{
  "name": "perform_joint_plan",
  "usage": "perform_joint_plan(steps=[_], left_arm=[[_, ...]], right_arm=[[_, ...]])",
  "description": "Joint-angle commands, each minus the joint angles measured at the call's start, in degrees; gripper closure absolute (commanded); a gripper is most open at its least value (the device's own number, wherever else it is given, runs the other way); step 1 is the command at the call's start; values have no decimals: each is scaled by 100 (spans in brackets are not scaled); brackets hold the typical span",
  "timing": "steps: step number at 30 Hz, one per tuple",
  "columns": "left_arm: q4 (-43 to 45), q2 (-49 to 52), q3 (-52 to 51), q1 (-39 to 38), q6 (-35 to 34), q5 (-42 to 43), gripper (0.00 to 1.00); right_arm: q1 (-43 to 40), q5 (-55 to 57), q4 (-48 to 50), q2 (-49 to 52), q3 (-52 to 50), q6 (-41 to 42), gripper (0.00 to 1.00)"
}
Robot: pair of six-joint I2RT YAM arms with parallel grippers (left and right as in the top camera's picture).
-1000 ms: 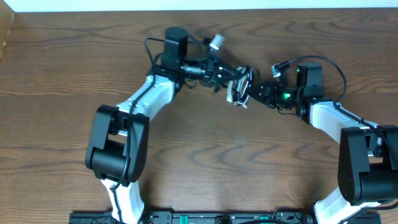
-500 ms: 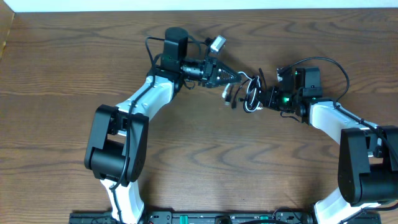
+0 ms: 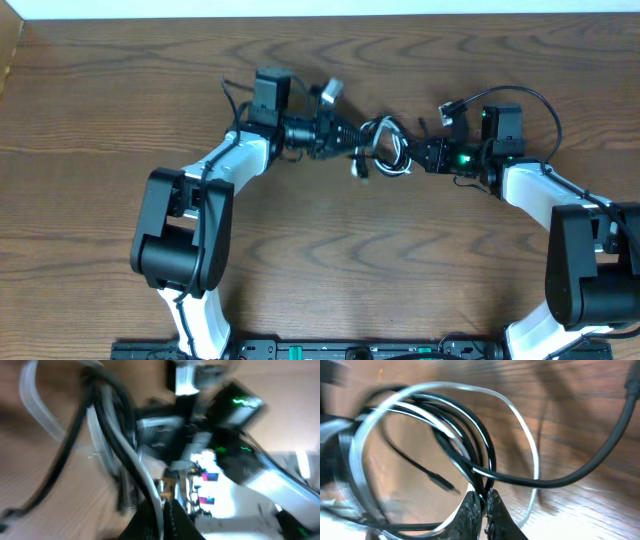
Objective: Untangle cables
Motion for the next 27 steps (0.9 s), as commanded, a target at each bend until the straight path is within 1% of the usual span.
perform_joint_plan(steps=[1, 4, 7, 11, 13, 14, 15, 16, 18, 19, 22, 24, 27], left_arm=[[-675, -125, -44, -26, 1064, -1379, 91], [-1185, -125, -44, -39, 1421, -2129, 92], [-1419, -125, -44, -120, 1611, -2424, 92], [-1646, -127, -42, -229, 1652, -2629, 90], [-1814, -160, 4, -223, 1650, -2627, 84], [-1954, -195, 57, -212, 1650, -2629, 83], [-2109, -240, 125, -203, 1652, -2632, 78], [-2247, -295, 195, -203, 1655, -2645, 76], [-2483, -442, 319, -223, 1655, -2865, 68], [-2583, -509, 352, -245, 1655, -3084, 64], [-2959, -719, 382, -337, 1652, -4227, 63], [-3165, -782, 382, -426, 1650, -4861, 65], [-3292, -776, 380, -605, 1644, -5261, 69]], right_arm=[[-15, -549, 20, 37, -4, -162, 99], [-13, -549, 20, 37, -4, -162, 99], [-13, -544, 13, 37, -4, -162, 99], [-13, -544, 0, 37, -4, -162, 99], [-13, -546, 0, 35, -4, -162, 99], [-13, -546, 0, 31, -4, -162, 99], [-13, -546, 0, 24, -4, -162, 99], [-13, -546, 0, 15, -4, -162, 99], [-13, -544, 0, -13, -4, -162, 99], [-13, -544, 0, -20, -2, -162, 99], [-11, -542, -4, -42, 2, -160, 99], [-4, -529, -31, -46, 20, -153, 99], [2, -369, -162, -46, 72, -68, 99]])
